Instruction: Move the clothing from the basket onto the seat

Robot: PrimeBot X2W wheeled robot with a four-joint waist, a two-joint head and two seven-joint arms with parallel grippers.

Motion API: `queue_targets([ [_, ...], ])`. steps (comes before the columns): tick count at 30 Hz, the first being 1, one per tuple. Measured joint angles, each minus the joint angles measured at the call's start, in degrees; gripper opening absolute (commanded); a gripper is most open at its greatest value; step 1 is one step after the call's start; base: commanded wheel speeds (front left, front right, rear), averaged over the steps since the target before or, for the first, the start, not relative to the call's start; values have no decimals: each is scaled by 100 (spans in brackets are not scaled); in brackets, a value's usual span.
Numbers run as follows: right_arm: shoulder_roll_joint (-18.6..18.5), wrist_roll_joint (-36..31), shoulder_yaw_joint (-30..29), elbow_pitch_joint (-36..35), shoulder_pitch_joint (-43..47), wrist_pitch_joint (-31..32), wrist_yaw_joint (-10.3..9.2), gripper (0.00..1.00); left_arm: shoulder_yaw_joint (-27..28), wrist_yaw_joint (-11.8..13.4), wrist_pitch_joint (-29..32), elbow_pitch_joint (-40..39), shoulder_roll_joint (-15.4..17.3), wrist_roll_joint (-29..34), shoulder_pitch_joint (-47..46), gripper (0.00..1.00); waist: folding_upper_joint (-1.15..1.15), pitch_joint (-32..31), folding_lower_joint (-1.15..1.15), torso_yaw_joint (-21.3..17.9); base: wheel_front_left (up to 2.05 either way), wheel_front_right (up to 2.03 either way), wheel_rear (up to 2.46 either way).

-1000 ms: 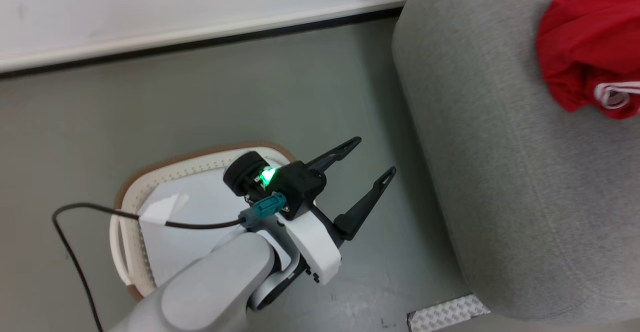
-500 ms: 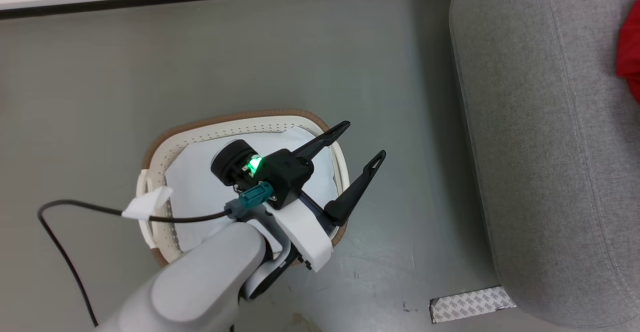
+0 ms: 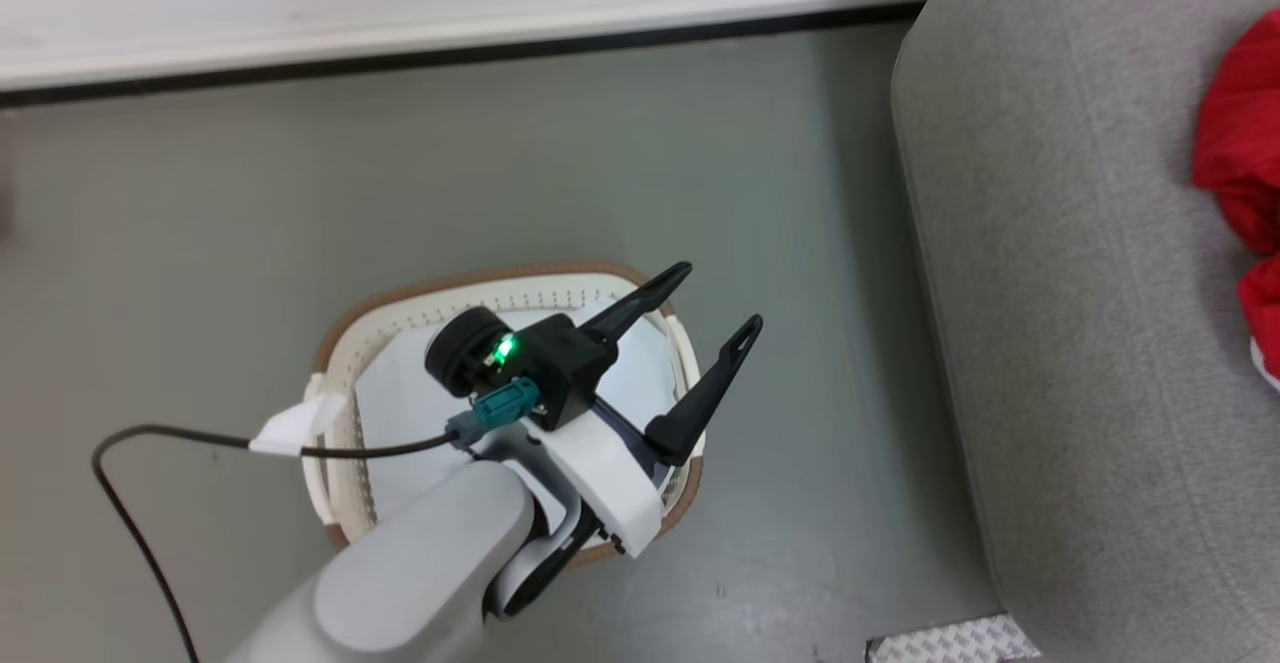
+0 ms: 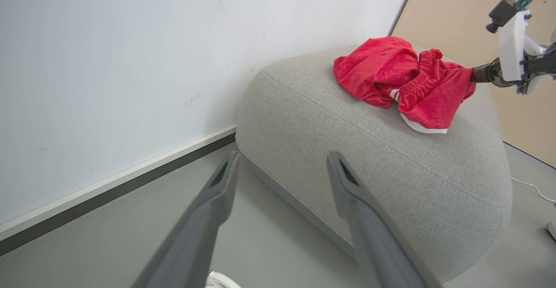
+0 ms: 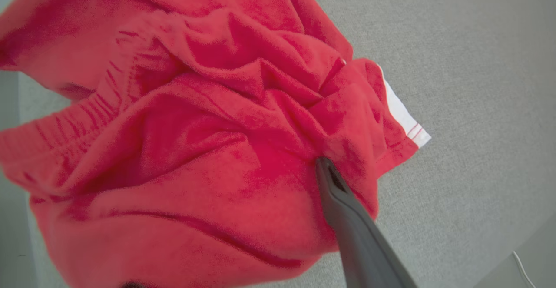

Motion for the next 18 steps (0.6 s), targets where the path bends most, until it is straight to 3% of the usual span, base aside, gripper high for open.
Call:
queue_targets([
  [10, -125, 342, 444, -131, 49, 1809, -1, 100, 80, 19, -169, 198, -90, -250, 437, 100, 0, -814, -2, -134, 0, 0, 0],
  [18, -469, 243, 455, -1124, 247, 2163, -1, 100, 291, 103, -226, 198, -82, -426, 799, 100, 0, -1465, -2, -218, 0, 0, 0],
])
